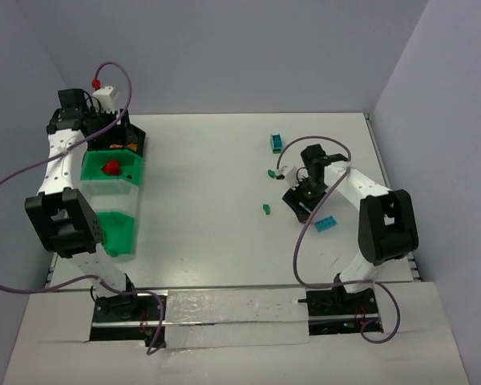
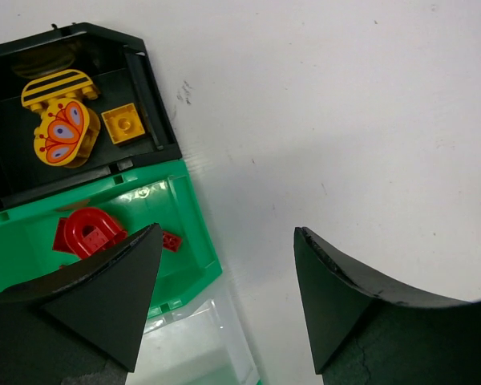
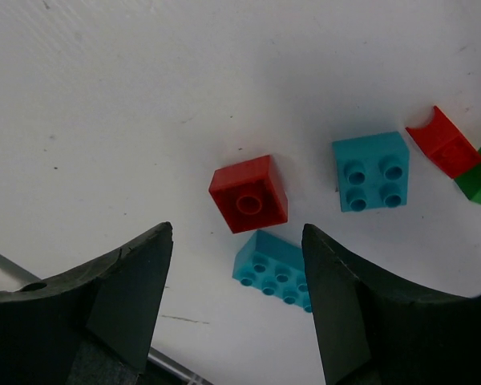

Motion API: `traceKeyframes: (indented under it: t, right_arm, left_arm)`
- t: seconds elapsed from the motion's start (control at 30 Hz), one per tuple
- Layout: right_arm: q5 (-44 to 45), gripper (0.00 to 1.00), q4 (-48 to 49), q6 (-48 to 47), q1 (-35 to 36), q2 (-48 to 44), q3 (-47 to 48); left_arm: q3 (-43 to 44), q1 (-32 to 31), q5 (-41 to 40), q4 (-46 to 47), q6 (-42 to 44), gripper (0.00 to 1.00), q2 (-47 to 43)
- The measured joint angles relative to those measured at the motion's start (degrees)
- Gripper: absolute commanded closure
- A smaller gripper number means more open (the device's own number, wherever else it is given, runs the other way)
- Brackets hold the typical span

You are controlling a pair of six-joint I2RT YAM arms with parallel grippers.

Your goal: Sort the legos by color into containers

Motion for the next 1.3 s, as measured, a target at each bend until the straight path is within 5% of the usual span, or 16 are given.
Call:
traceKeyframes:
  t: [0.8,1.03,1.3]
  right_arm:
    - [0.82,0.44,2.15,-14.93,0.24,7.9,0.07]
    - [0.91,0.76,2.74,-16.37,0.75,8.38,0.09]
    - [-8.11,0.97,-2.39,-13.35,0.8,8.12,8.38]
  left_arm:
    - [0.51,-0.13,0.94,-0.98,-0.67,0.25,-0.04]
    - [0.51,-0.54,1.1,-0.66,-0.95,0.26,-0.04]
    - [-0.45,-0.73,9.59,0.96,-4.83,0.25,-1.95]
